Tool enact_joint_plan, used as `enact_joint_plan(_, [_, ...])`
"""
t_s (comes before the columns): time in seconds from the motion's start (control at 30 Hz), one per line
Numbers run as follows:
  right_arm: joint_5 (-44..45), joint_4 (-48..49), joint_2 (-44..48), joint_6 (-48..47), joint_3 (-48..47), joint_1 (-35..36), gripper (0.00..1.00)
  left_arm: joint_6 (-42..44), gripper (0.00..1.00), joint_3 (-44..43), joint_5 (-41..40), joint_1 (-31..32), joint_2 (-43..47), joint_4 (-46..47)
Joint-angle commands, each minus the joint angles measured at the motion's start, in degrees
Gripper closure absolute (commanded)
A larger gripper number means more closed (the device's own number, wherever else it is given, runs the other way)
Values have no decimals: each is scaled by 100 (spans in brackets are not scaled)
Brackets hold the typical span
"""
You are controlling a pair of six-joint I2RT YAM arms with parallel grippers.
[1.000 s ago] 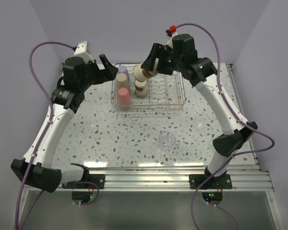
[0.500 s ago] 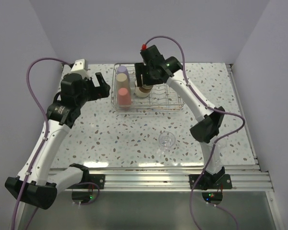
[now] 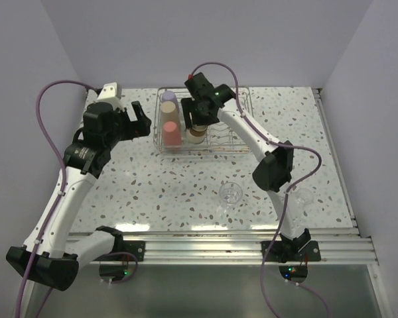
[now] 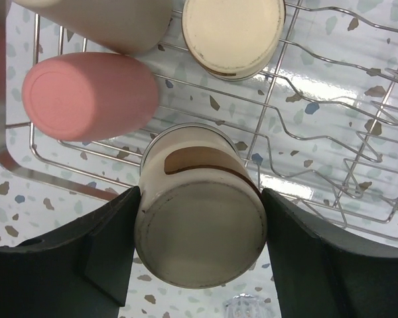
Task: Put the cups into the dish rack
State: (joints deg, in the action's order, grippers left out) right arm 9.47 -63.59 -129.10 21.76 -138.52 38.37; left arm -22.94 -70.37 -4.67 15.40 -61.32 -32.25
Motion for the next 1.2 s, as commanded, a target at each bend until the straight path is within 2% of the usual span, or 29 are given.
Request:
enact_joint_plan(0.0, [-16, 137, -159, -75, -421, 30, 100, 105, 0, 23, 36, -19, 32, 43])
enact_joint_plan(0.6, [133, 198, -1126, -58, -817, 4, 100, 202, 0, -21, 256, -19, -266, 175])
enact_joint_plan(1.0, [476, 101, -1372, -40, -931, 21, 100, 308, 0, -56, 361, -19, -433, 263])
enact_joint_plan(1.03, [468, 101, -1372, -40, -940, 13, 97, 299, 0, -65, 370, -19, -451, 263])
enact_joint_plan(1.07, [459, 93, -1346, -31, -931, 21, 88, 307, 0, -65, 370, -19, -477, 280])
enact_joint_plan(1.13, [424, 84, -1320, -31, -914, 13, 80, 307, 0, -73, 396, -19, -512, 316])
enact_joint_plan(1.17, [415, 93, -1302, -40, -896, 21, 70, 308, 0, -74, 405, -19, -530, 333])
